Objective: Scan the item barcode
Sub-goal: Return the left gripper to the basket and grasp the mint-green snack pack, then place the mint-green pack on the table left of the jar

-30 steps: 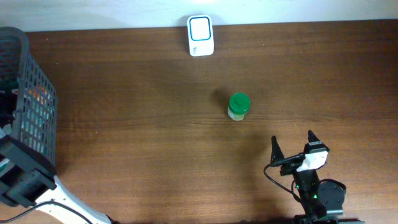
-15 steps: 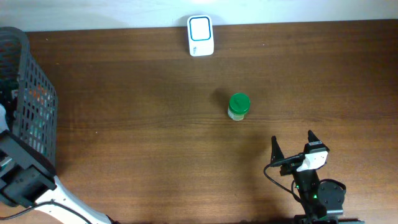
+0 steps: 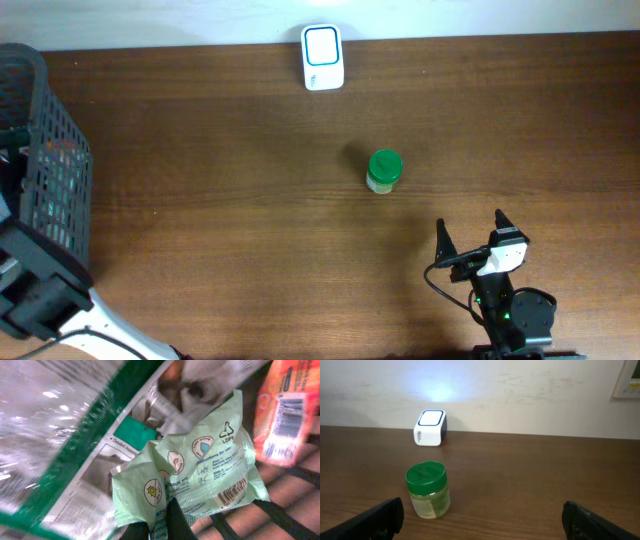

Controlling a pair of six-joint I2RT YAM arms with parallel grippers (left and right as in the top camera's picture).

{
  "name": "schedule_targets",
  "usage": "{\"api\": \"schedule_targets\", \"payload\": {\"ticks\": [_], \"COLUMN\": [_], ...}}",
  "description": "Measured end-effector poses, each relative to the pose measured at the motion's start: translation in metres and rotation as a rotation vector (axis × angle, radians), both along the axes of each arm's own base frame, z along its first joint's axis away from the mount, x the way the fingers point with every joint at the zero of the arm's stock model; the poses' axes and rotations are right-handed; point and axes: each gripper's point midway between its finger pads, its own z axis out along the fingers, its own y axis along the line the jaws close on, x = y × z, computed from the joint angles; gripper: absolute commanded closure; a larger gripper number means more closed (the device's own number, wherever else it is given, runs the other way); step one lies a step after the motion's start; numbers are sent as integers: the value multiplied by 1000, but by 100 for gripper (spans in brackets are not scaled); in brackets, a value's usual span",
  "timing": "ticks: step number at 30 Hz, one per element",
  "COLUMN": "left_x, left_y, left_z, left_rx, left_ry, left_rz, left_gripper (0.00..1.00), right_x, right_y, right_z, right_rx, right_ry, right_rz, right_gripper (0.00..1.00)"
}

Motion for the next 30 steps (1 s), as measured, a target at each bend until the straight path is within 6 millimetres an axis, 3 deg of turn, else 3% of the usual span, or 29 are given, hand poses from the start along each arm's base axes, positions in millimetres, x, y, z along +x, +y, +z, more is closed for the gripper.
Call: {"api": "schedule_targets", "payload": {"ticks": [2,4,6,9,11,13,17,21,22,24,26,30], "left_x": [6,10,6,-12,-27,-34,-24,2,8,15,17,23], "left_y": [-1,-9,-30,-77,-116,-149,-216,-298,-324,-359,-391,-438], "left_z": [51,117,194,286,329,346,338,285,261,217,162,79], "left_rx": [67,165,276,401,444,445,352,209,163,100,44,-23], "left_ry": [-88,-209,-356,-553,-659,-709,-713,-602,-547,-441,-305,-142], "left_rz": [-9,-28,-58,-118,-179,-244,-426,-665,-739,-834,-921,-1031], "left_gripper": [100,100,100,100,100,100,100,100,100,100,100,100], "right_x": [0,0,0,0,0,0,0,0,0,0,0,0], "right_y": [0,0,0,0,0,0,0,0,0,0,0,0], "right_z": [0,0,0,0,0,0,0,0,0,0,0,0], "right_rx": [0,0,0,0,0,-1,0,0,0,-1,0,0], "right_ry": [0,0,0,0,0,0,0,0,0,0,0,0], "right_rz": [0,0,0,0,0,0,0,0,0,0,0,0], "right_gripper": [1,2,2,2,2,2,2,2,2,2,2,2]}}
